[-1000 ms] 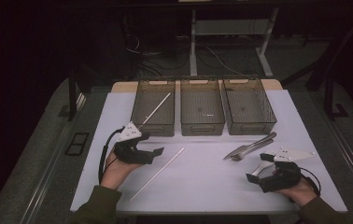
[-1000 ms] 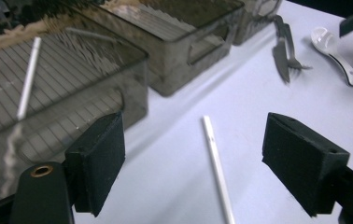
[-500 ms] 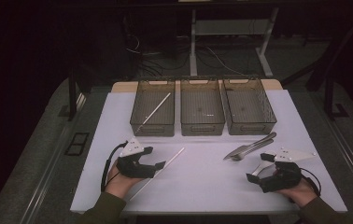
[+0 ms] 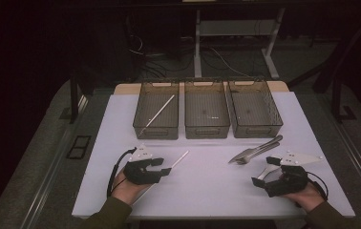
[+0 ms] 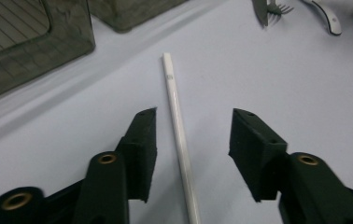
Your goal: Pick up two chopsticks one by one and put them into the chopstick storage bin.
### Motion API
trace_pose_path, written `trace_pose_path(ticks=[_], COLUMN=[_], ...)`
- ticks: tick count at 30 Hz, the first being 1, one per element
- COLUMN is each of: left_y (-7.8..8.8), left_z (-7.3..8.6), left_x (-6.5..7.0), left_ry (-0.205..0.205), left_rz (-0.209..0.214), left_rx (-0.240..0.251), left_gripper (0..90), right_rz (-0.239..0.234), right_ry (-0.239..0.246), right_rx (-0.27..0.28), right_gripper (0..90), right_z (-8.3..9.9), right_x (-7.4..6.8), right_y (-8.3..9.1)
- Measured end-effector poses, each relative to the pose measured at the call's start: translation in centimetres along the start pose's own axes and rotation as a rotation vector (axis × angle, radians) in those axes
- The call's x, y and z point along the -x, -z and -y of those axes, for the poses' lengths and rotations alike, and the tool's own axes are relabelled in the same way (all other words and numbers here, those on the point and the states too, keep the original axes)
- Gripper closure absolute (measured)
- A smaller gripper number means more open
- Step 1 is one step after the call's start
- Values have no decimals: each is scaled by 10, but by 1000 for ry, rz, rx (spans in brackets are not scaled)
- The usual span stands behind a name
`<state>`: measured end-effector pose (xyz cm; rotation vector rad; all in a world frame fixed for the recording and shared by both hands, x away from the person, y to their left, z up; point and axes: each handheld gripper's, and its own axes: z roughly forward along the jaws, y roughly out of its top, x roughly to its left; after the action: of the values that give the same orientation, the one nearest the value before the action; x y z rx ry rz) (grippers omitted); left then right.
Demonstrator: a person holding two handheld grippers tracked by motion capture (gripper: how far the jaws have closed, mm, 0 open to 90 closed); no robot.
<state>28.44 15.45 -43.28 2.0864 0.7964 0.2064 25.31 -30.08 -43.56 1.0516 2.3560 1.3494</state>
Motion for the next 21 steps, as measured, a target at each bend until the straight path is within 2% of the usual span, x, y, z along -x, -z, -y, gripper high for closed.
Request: trace_pose_path(ticks=[8, 12, 17, 21], left_y=[-8, -12, -16, -18], left_z=[0, 0, 1, 1], left_x=[0, 2, 2, 2], left_ry=[4, 4, -18, -17], left_rz=[3, -8, -19, -26], left_rx=[-50, -80, -115, -124], left_gripper=[661, 696, 716, 733], right_rz=[0, -1, 0, 3], right_ry=[1, 1, 1, 1], right_rx=[-1, -1, -1, -2], right_gripper=[8, 8, 8, 8], right_z=[0, 0, 0, 0], right_x=[0, 0, 0, 0], right_y=[0, 0, 0, 0])
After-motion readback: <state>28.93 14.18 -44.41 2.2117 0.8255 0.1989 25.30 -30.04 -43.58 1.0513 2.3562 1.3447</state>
